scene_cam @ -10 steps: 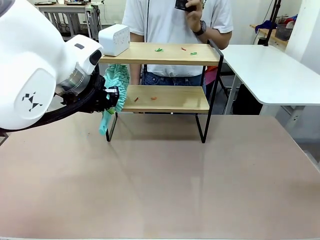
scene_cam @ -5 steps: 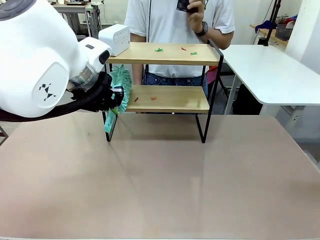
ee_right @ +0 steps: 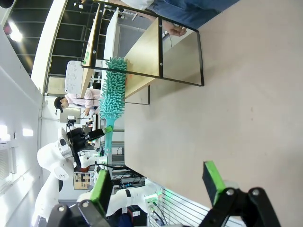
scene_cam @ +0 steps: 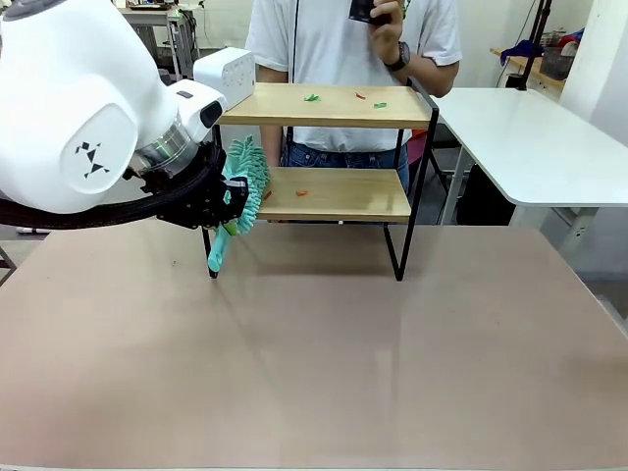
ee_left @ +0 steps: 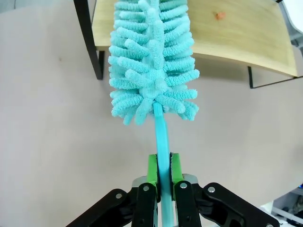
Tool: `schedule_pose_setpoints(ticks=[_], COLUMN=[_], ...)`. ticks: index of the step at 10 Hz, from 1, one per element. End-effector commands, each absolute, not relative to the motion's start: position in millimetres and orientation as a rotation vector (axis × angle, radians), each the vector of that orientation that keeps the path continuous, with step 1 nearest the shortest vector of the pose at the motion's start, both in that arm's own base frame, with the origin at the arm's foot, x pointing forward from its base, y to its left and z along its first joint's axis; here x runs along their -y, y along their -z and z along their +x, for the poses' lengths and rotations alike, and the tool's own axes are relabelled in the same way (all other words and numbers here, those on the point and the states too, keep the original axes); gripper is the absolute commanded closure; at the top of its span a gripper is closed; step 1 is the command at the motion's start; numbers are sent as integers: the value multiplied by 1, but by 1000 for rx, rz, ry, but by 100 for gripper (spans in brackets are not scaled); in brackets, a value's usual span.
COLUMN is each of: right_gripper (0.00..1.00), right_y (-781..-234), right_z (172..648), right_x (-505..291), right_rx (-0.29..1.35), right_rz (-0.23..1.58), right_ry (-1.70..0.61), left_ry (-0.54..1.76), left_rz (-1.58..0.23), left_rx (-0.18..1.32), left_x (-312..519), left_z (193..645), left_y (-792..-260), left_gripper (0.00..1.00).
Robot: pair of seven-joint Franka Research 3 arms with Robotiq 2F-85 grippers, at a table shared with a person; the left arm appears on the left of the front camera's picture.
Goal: Clean the shelf.
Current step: Clean the specific tier of the Shelf with the Duster once objects are removed.
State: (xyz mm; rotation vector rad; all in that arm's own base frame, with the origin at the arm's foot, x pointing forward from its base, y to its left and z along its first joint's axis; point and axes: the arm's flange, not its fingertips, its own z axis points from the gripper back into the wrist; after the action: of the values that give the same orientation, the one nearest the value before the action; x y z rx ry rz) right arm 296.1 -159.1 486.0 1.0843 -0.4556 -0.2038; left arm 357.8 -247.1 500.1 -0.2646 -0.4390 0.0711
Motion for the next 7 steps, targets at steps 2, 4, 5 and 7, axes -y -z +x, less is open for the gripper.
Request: schedule_pose_setpoints(ticks=[2,4,5,7], right_gripper=[0,0,0,0], right_y=[-486,-486,-486,-486], right_z=[298,298,298,298], right_x=[158,158,158,158], right_rx=[485,485,485,485], right_rz=[1100,1100,1100,1100], right_ry=[182,182,182,182], left_ry=[55,149,217,387], left_rz=[-379,-389,-403,-503], left_rx=[373,296,244,86], left_x=[251,256,256,250], left_z=[353,348,345,340], left_y=[-502,-496,-495,-504], left_gripper=[88,88,88,88])
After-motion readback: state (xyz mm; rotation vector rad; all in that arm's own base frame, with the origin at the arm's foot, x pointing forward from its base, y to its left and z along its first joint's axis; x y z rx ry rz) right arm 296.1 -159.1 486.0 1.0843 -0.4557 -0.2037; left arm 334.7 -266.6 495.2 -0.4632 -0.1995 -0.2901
